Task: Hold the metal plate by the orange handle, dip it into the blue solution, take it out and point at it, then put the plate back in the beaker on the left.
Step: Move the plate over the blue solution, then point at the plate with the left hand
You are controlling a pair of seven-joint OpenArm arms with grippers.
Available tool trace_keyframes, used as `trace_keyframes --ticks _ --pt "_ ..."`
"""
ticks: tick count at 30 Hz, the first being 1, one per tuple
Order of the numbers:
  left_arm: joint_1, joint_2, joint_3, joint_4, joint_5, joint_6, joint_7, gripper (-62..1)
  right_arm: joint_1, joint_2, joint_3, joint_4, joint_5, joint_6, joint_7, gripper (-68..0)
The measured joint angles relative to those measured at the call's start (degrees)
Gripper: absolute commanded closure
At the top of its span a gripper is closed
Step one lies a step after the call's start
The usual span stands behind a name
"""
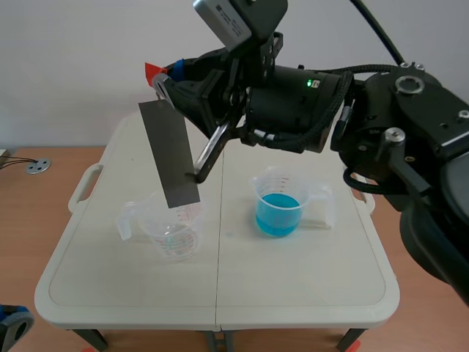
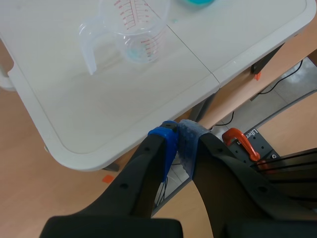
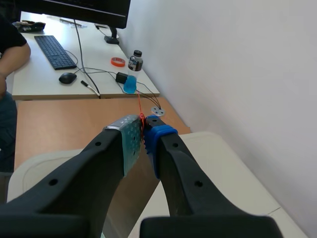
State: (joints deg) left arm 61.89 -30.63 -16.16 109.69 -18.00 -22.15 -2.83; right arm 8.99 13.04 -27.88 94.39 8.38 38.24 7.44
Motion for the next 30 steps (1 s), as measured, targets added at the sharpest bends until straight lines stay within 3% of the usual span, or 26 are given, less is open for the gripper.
trace_keyframes --ticks 14,23,30 --pt "-1.40 0.00 0.00 0.00 -0.02 0.00 -0.72 -2.7 -6.47 3.61 11.85 11.91 0.17 0.22 -1.49 -1.3" --pt "-7.85 0.00 0.00 0.00 0.46 -0.02 0.26 -2.7 -10.75 3.63 21.55 13.51 0.17 3.93 -2.21 -1.3" --pt "-16.39 0.00 0.00 0.00 3.23 -0.24 0.94 -2.5 -11.26 3.63 26.77 13.51 0.17 4.17 -2.43 -1.3"
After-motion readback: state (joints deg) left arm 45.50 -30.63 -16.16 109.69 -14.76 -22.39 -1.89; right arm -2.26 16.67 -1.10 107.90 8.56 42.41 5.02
